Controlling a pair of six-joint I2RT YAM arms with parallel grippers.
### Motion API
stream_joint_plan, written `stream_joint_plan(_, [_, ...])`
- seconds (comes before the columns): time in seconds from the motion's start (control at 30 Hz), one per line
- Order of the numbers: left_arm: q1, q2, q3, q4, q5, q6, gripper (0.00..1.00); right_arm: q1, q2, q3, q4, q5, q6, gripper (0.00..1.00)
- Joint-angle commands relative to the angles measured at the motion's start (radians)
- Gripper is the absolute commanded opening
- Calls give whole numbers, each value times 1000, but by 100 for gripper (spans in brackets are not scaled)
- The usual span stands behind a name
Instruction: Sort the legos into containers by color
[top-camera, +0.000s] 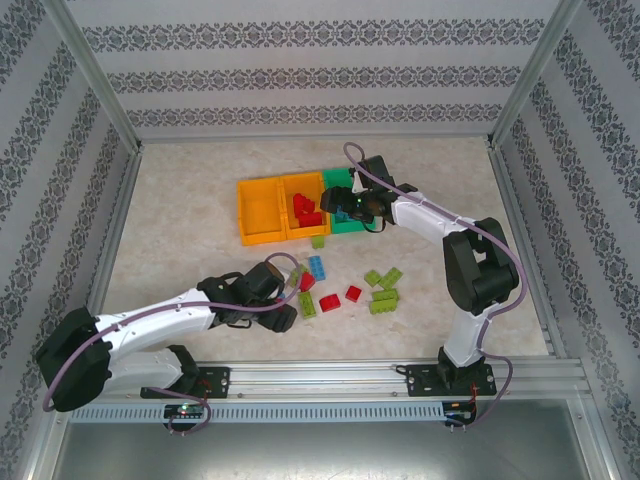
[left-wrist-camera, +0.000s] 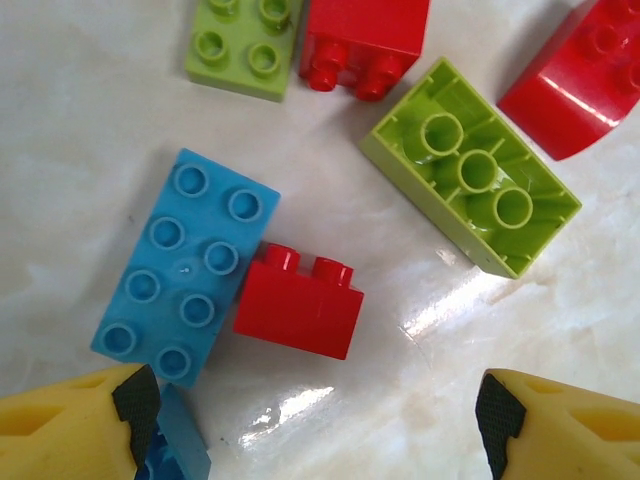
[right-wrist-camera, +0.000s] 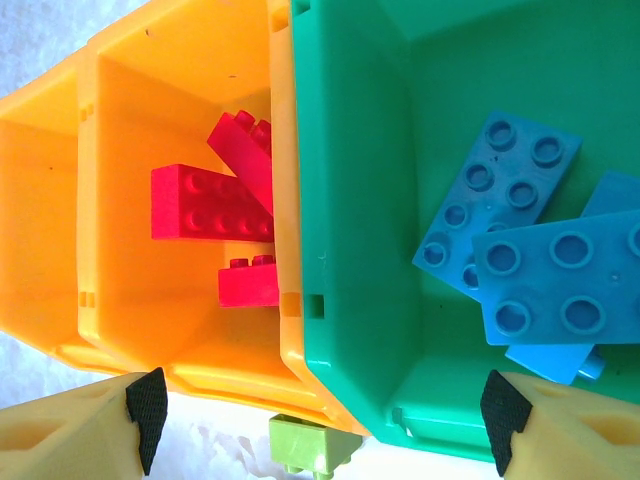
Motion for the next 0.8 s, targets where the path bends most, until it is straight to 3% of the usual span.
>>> stream_joint_plan(0.0, [-25, 28, 43, -18, -32, 46, 83, -11, -36, -15, 7, 7, -4, 85])
stream_joint_plan(0.3, [-40, 105, 69, 5, -23, 73, 76, -13, -39, -21, 7, 5, -4, 85])
stream_joint_plan(0.63, [-57, 154, 90, 14, -73, 88, 74, -20, -42, -33, 9, 4, -2, 85])
stream_joint_plan(0.77, [-63, 169, 92, 17, -74, 93, 67, -24, -47, -36, 9, 4, -2, 85])
